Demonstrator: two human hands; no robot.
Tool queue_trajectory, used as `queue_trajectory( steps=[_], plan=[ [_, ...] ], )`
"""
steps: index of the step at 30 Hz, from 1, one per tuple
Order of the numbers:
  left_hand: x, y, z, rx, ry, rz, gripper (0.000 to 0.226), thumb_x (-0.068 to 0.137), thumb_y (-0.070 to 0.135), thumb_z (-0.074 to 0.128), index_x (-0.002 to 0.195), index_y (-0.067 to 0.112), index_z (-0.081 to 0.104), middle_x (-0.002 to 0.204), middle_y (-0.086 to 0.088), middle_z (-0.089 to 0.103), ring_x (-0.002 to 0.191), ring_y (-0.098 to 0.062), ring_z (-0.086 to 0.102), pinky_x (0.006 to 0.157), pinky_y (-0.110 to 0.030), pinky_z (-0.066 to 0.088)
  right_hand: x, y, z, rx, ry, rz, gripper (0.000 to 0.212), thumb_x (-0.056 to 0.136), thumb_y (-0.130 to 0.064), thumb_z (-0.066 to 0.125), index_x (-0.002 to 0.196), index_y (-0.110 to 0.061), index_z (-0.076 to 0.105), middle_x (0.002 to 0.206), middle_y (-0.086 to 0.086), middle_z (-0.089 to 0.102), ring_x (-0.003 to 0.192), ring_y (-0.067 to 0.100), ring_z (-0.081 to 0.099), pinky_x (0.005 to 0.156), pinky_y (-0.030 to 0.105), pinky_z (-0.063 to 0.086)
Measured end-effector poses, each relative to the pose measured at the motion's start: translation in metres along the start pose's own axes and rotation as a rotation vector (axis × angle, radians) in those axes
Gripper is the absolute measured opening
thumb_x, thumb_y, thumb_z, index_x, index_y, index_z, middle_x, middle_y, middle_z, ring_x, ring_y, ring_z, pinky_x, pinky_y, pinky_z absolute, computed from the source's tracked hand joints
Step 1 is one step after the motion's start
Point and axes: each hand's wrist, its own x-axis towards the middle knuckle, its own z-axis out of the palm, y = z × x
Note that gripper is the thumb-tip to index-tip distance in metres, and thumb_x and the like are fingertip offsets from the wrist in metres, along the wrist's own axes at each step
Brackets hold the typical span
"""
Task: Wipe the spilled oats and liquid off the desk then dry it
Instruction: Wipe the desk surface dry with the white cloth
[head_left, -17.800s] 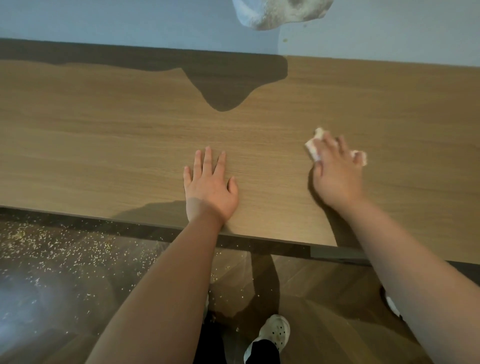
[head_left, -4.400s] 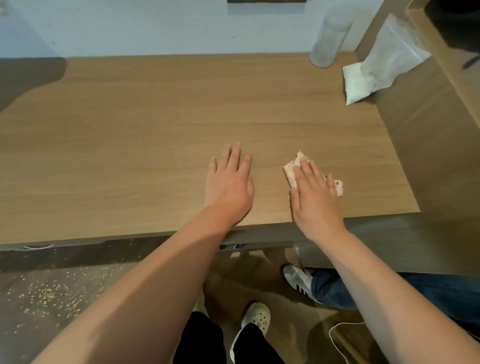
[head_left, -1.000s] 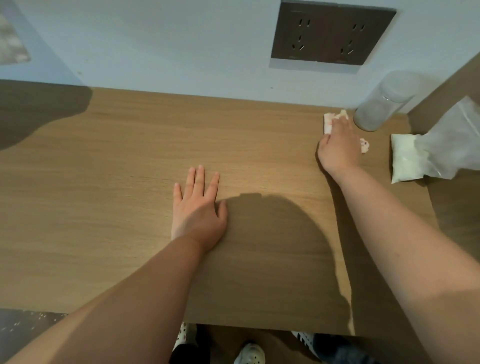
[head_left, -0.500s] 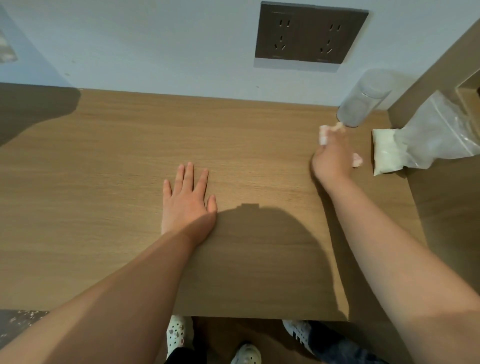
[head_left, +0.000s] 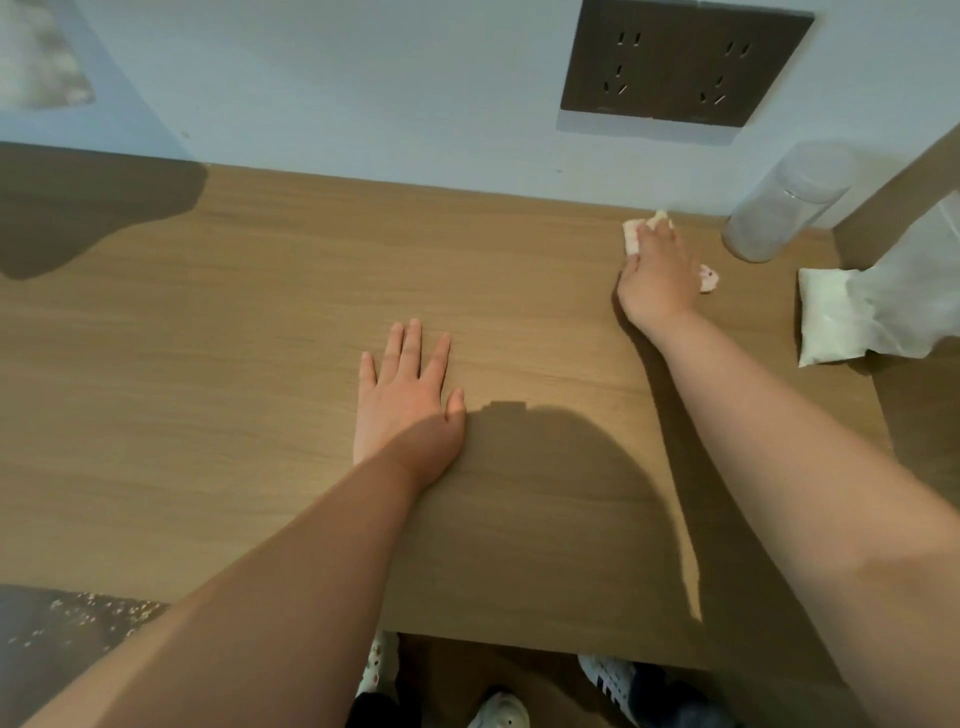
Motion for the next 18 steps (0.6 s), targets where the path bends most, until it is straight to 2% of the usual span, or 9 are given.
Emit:
queue_trajectory(
  steps=[3, 5, 7, 8, 11, 13, 14, 16, 18],
  plan=[
    [0.0, 0.0, 0.0, 0.0, -0.005, 0.006, 0.063, 0.1, 0.042, 0.027, 0.156, 0.027, 0.004, 0.164, -0.003, -0.01, 0.149, -0.019, -0.015, 0.121, -0.044, -0.007, -0.056, -0.049, 0.018, 0.014, -0.125, -0.428, 0.049, 0.1, -0.015, 0.036, 0.149, -0.015, 0.037, 0.16, 0.008, 0.024, 0.148, 0.025, 0.02, 0.119, 0.038, 0.013],
    [0.0, -0.001, 0.0, -0.005, -0.001, 0.008, 0.064, 0.1, 0.042, 0.028, 0.156, 0.027, 0.004, 0.164, -0.003, -0.01, 0.149, -0.019, -0.015, 0.121, -0.044, -0.008, -0.091, -0.054, 0.017, 0.018, -0.25, -0.604, 0.049, 0.102, -0.019, 0.033, 0.151, -0.02, 0.035, 0.161, 0.002, 0.023, 0.149, 0.019, 0.016, 0.117, 0.032, 0.008],
    [0.0, -0.001, -0.001, -0.018, -0.007, 0.015, 0.064, 0.099, 0.042, 0.029, 0.156, 0.027, 0.004, 0.164, -0.003, -0.01, 0.149, -0.019, -0.015, 0.121, -0.044, -0.008, -0.089, -0.035, 0.008, 0.052, -0.218, -0.638, 0.05, 0.098, -0.019, 0.031, 0.146, -0.021, 0.046, 0.158, 0.003, 0.031, 0.146, 0.018, 0.026, 0.112, 0.024, 0.012],
    [0.0, -0.001, 0.0, -0.025, -0.003, 0.014, 0.064, 0.099, 0.042, 0.029, 0.156, 0.027, 0.004, 0.164, -0.004, -0.009, 0.149, -0.019, -0.015, 0.121, -0.045, -0.008, -0.075, -0.025, 0.006, 0.055, -0.171, -0.587, 0.05, 0.096, -0.017, 0.033, 0.142, -0.019, 0.051, 0.155, 0.006, 0.036, 0.144, 0.021, 0.031, 0.11, 0.023, 0.015],
    [0.001, -0.001, 0.001, -0.04, 0.012, 0.015, 0.064, 0.099, 0.043, 0.03, 0.156, 0.028, 0.006, 0.164, -0.004, -0.007, 0.15, -0.019, -0.014, 0.121, -0.045, -0.008, -0.008, -0.014, 0.006, -0.01, -0.066, -0.303, 0.047, 0.098, -0.014, 0.036, 0.145, -0.012, 0.045, 0.157, 0.01, 0.033, 0.144, 0.026, 0.028, 0.117, 0.037, 0.019],
    [0.002, -0.002, 0.002, -0.048, 0.016, 0.017, 0.064, 0.099, 0.042, 0.03, 0.156, 0.027, 0.007, 0.164, -0.003, -0.006, 0.15, -0.019, -0.013, 0.121, -0.044, -0.008, 0.009, -0.042, 0.017, -0.042, -0.052, -0.255, 0.047, 0.098, -0.015, 0.038, 0.144, -0.01, 0.043, 0.155, 0.011, 0.034, 0.143, 0.028, 0.029, 0.115, 0.042, 0.024],
    [0.001, -0.002, 0.002, -0.051, 0.013, 0.015, 0.064, 0.099, 0.042, 0.03, 0.156, 0.027, 0.007, 0.164, -0.003, -0.006, 0.15, -0.019, -0.013, 0.121, -0.044, -0.008, 0.005, -0.062, 0.022, -0.049, -0.075, -0.314, 0.047, 0.098, -0.015, 0.038, 0.144, -0.012, 0.043, 0.155, 0.01, 0.034, 0.143, 0.028, 0.029, 0.115, 0.042, 0.025],
    [0.001, -0.001, 0.001, -0.046, 0.005, 0.012, 0.064, 0.099, 0.042, 0.03, 0.156, 0.027, 0.007, 0.164, -0.003, -0.007, 0.15, -0.018, -0.013, 0.12, -0.044, -0.009, -0.022, -0.09, 0.033, -0.049, -0.191, -0.581, 0.047, 0.099, -0.017, 0.037, 0.146, -0.02, 0.042, 0.157, 0.005, 0.033, 0.144, 0.024, 0.028, 0.117, 0.041, 0.022],
    [0.001, -0.001, 0.001, -0.04, 0.004, 0.011, 0.063, 0.099, 0.042, 0.029, 0.156, 0.026, 0.007, 0.164, -0.003, -0.007, 0.15, -0.018, -0.013, 0.12, -0.044, -0.01, -0.048, -0.087, 0.034, -0.048, -0.335, -0.823, 0.045, 0.101, -0.02, 0.035, 0.146, -0.024, 0.043, 0.157, 0.001, 0.034, 0.145, 0.02, 0.027, 0.117, 0.041, 0.019]
  ],
)
